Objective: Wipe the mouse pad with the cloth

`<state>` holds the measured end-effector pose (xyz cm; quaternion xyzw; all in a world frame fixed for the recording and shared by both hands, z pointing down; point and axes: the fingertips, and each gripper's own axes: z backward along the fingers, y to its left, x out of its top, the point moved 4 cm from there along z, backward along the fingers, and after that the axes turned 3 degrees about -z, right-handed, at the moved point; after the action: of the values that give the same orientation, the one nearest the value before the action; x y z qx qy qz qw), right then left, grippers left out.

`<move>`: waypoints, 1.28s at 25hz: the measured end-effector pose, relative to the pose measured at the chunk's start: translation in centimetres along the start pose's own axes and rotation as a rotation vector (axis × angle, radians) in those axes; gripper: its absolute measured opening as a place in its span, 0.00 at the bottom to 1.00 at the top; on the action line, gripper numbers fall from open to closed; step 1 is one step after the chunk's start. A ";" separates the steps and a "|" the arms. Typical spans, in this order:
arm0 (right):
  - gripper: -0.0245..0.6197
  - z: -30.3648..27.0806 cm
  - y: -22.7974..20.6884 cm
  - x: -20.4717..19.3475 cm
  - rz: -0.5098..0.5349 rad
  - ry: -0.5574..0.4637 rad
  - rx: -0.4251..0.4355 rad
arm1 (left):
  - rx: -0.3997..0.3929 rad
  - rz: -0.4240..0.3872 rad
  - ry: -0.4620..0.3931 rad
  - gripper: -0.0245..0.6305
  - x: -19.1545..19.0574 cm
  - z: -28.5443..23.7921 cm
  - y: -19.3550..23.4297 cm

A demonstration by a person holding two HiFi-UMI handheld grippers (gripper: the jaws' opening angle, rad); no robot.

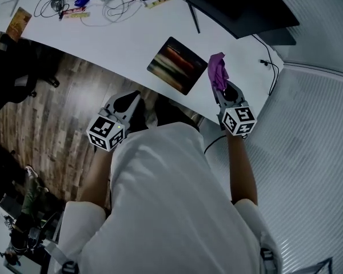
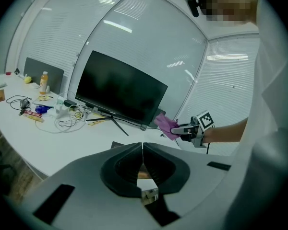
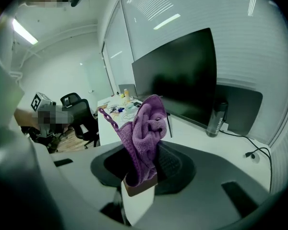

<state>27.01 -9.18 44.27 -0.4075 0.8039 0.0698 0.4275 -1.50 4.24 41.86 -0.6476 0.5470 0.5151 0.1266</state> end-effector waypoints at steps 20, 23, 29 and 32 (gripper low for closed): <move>0.25 -13.2 -8.5 -5.7 0.165 0.245 0.125 | 0.126 0.144 0.084 0.07 -3.7 -5.0 0.6; 0.25 -14.8 -9.2 -7.1 0.199 0.279 0.117 | 0.139 0.158 0.098 0.07 -4.3 -5.4 0.4; 0.25 -16.4 -8.9 -9.7 0.291 0.323 0.122 | 0.158 0.195 0.115 0.07 -5.8 -5.6 0.0; 0.25 -16.7 -8.0 -10.2 0.349 0.316 0.123 | 0.164 0.214 0.115 0.07 -6.4 -5.4 -0.2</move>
<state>25.33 -16.07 64.23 -0.2416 0.9218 0.0289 0.3018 2.39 4.10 49.33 -0.6017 0.6595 0.4410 0.0920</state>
